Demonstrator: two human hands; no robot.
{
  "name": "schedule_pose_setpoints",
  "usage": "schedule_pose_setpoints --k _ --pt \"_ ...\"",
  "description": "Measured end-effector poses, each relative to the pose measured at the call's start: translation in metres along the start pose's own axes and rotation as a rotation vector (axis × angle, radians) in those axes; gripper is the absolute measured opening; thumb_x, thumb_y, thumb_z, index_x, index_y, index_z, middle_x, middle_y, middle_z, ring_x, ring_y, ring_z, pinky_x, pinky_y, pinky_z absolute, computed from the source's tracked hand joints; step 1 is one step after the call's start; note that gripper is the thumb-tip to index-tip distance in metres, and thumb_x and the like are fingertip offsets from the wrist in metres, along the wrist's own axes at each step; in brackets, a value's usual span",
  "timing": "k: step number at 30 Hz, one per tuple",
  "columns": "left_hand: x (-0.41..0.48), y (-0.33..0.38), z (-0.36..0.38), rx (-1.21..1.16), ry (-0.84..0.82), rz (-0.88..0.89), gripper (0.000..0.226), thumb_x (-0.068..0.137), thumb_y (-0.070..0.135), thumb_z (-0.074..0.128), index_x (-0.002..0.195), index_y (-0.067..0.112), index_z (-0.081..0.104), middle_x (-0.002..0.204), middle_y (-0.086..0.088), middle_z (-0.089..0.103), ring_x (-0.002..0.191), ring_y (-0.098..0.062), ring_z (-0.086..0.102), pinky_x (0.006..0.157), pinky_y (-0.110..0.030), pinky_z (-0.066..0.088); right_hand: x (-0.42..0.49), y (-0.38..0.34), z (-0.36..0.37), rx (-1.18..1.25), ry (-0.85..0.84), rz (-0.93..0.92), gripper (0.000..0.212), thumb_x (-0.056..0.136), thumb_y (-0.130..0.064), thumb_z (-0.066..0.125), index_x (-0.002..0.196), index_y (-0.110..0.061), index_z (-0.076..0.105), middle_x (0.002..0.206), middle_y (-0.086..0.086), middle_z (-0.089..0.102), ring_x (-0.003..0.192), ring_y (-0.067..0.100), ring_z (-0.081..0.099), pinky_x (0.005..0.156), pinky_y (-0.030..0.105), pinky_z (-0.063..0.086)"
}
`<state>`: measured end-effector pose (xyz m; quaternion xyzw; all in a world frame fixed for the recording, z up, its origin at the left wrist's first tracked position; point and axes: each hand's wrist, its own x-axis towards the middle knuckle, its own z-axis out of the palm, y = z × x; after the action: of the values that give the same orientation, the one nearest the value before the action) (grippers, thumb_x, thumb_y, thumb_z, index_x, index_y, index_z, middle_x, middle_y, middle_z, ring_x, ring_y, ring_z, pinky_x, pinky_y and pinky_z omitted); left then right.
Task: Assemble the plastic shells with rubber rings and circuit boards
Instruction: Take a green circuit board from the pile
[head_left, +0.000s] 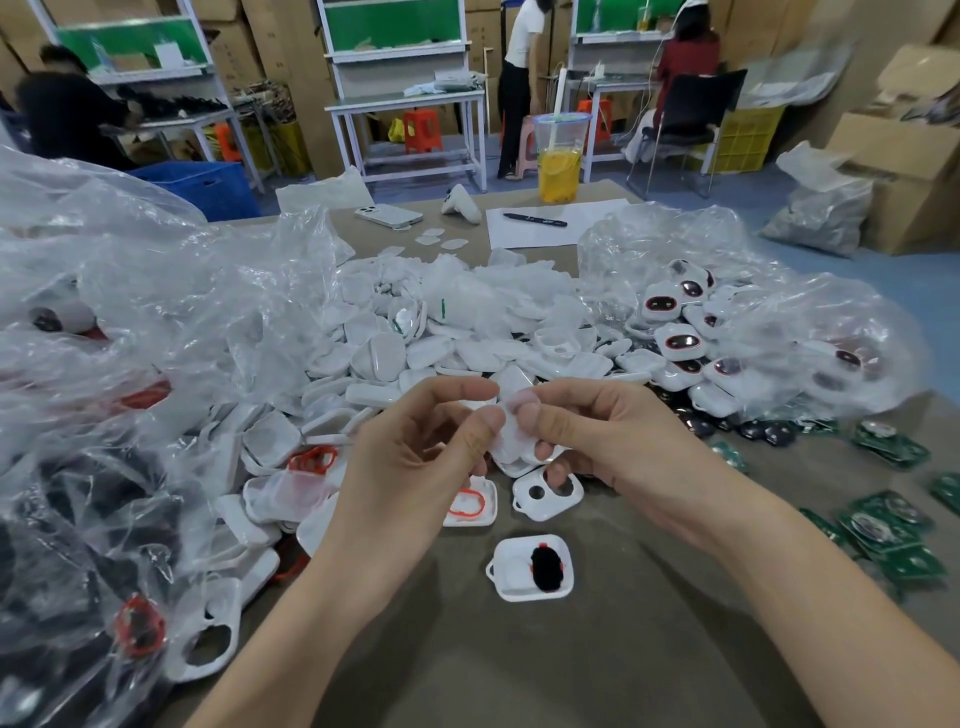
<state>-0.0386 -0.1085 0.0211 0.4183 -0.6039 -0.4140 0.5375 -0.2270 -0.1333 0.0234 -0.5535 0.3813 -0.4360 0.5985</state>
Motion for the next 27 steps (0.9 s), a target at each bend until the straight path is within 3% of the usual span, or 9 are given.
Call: schedule_pose_setpoints --k 6,11,14,17,20,27 --pt "-0.0001 -0.0018 -0.0003 0.066 0.017 0.004 0.014 0.089 0.027 0.072 0.094 0.04 0.072 0.073 0.003 0.069 0.062 -0.008 0.062 0.062 -0.019 0.052 -0.0002 0.0 -0.0028 -0.068 0.017 0.03 0.029 0.078 -0.042 0.079 0.1 -0.022 0.079 0.072 -0.002 0.068 0.059 0.016 0.057 0.06 0.018 0.049" --pt "-0.0018 -0.0048 0.0015 0.107 -0.009 -0.012 0.015 0.083 0.045 0.069 0.098 0.044 0.07 0.081 0.007 0.071 0.066 -0.01 0.064 0.065 -0.026 0.055 -0.0002 0.0018 -0.0039 -0.06 0.041 0.016 0.027 0.079 -0.039 0.078 0.1 -0.021 0.079 0.073 0.0 0.069 0.06 0.016 0.057 0.06 0.021 0.05" --pt "-0.0016 -0.0075 0.0012 0.127 -0.054 -0.048 0.015 0.091 0.041 0.07 0.105 0.046 0.067 0.085 0.007 0.071 0.07 -0.011 0.065 0.067 -0.029 0.056 0.0005 0.002 -0.0043 -0.053 0.051 0.005 0.028 0.078 -0.039 0.077 0.099 -0.022 0.08 0.073 0.001 0.069 0.062 0.016 0.059 0.063 0.022 0.052" --pt "0.001 -0.0072 0.0 0.077 -0.053 -0.073 0.011 0.095 0.025 0.067 0.104 0.032 0.07 0.077 0.005 0.072 0.062 -0.008 0.062 0.062 -0.018 0.05 0.0005 0.0021 -0.005 -0.025 0.021 -0.017 0.027 0.078 -0.035 0.076 0.1 -0.019 0.08 0.077 0.003 0.072 0.068 0.013 0.063 0.063 0.02 0.052" --pt "0.0039 -0.0036 -0.0033 0.007 -0.05 -0.102 0.008 0.095 0.019 0.066 0.099 0.017 0.072 0.069 0.001 0.068 0.057 -0.009 0.058 0.056 -0.016 0.048 0.0001 0.0005 -0.006 0.018 -0.003 -0.027 0.027 0.079 -0.033 0.075 0.1 -0.017 0.08 0.078 0.001 0.073 0.071 0.009 0.065 0.062 0.019 0.052" --pt "0.0042 -0.0028 -0.005 -0.029 -0.054 -0.144 0.01 0.096 0.017 0.064 0.099 0.016 0.074 0.064 -0.004 0.063 0.057 -0.011 0.054 0.055 -0.015 0.047 -0.0025 0.0031 -0.0088 0.054 -0.018 -0.028 0.027 0.084 -0.027 0.07 0.104 -0.012 0.078 0.086 0.006 0.073 0.074 0.013 0.067 0.062 0.023 0.053"
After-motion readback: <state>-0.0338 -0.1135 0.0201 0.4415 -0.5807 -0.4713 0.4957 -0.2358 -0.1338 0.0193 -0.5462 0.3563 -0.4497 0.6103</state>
